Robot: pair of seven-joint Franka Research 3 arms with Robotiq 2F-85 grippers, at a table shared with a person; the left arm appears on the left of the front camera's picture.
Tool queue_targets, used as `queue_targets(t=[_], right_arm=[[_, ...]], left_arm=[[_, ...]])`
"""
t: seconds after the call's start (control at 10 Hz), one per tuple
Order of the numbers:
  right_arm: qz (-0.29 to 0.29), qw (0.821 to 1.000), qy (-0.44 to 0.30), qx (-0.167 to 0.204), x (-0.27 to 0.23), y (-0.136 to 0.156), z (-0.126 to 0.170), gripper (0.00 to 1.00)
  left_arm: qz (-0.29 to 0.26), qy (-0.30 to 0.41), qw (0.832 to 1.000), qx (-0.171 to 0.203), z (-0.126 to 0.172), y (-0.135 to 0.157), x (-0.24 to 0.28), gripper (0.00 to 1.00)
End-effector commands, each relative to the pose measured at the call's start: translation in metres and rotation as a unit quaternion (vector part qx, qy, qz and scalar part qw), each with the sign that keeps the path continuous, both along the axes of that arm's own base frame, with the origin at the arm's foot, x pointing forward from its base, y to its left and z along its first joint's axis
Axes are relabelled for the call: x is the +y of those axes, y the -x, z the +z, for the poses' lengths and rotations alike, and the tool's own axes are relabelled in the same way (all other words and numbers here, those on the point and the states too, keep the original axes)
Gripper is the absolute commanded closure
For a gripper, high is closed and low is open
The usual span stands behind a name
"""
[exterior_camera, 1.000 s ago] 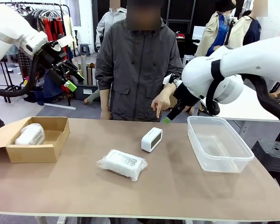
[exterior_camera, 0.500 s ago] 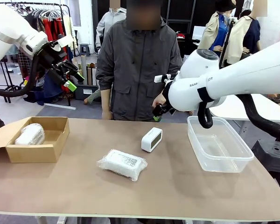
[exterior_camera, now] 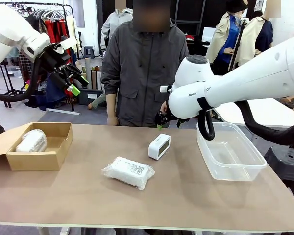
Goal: Separate and place wrapped and unwrapped clocks.
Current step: Pick up the Digital clock indicated by the person.
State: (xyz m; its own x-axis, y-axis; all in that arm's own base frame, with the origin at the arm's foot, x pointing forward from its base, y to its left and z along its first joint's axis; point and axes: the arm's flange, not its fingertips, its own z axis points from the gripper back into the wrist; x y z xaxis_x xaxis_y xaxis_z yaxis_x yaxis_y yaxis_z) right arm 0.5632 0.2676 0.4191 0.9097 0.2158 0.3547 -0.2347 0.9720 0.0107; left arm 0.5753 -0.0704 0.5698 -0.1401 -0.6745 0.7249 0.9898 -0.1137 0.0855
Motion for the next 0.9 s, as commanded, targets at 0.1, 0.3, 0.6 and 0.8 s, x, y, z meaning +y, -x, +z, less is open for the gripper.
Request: queue_targets(t=[0.1,0.3,0.6,0.8], right_arm=[[0.005,1.000,-0.010,-0.013,-0.002,0.002,0.007,0.00],[0.005,1.000,-0.010,-0.013,-0.002,0.002,0.007,0.00],[-0.027,1.000,-0.009,0.002,0.006,-0.002,0.003,0.00],[-0.090,0.995,-0.025,0.023,0.016,0.002,-0.001,0.00]], left_arm=[[-0.002,0.003,1.000,0.001,0.001,0.001,0.001,0.00],[-0.002,0.003,1.000,0.001,0.001,0.001,0.001,0.00],[-0.002,0.003,1.000,0.001,0.001,0.001,0.001,0.00],[-0.002,0.003,1.000,0.001,0.001,0.001,0.001,0.00]])
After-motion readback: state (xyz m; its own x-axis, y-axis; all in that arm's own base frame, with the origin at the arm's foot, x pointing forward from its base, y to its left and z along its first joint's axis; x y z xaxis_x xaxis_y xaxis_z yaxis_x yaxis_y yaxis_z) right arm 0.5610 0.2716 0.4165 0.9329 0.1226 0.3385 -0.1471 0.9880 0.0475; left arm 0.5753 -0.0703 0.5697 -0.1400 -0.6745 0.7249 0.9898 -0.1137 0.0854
